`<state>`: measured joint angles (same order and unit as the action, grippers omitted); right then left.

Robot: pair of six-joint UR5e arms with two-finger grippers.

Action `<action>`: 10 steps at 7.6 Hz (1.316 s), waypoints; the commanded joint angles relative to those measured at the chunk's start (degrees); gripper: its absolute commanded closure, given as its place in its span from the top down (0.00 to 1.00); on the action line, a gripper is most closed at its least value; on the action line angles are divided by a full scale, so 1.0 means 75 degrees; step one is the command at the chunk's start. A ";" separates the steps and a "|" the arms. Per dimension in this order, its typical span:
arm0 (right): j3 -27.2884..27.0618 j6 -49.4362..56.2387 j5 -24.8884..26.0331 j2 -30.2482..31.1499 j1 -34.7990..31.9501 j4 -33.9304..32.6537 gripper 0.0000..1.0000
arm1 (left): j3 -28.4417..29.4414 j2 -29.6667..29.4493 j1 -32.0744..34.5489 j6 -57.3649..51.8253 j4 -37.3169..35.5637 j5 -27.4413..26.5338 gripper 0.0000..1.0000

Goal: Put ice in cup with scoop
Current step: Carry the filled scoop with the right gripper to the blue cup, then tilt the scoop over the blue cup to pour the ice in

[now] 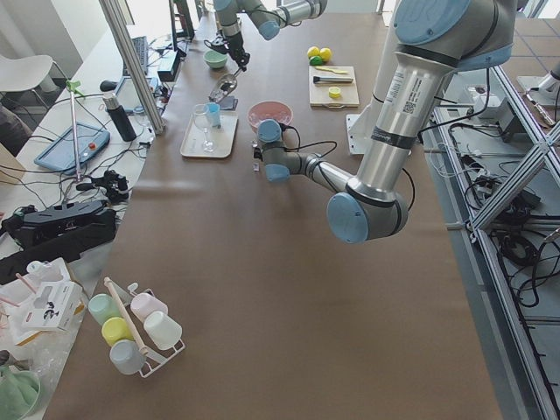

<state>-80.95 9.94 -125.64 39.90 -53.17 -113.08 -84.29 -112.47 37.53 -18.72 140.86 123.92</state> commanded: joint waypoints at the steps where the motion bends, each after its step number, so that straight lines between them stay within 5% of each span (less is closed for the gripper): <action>1: 0.0632 0.0057 0.0052 -0.0514 -0.0023 -0.0286 0.00 | 0.0000 0.0253 -0.0011 0.0000 0.0367 0.0000 0.99; 5: 0.1535 0.0104 0.0216 -0.1393 -0.0058 -0.0752 0.00 | 0.0000 0.0277 -0.0011 0.0000 0.0379 0.0070 0.99; 10: 0.1489 0.0795 0.0498 -0.1477 -0.0035 -0.1422 0.00 | 0.0000 0.0324 -0.0011 0.0000 0.0379 0.0188 0.99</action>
<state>-69.64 15.04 -122.37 28.94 -53.48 -122.75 -84.29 -110.10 37.44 -18.72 143.70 125.14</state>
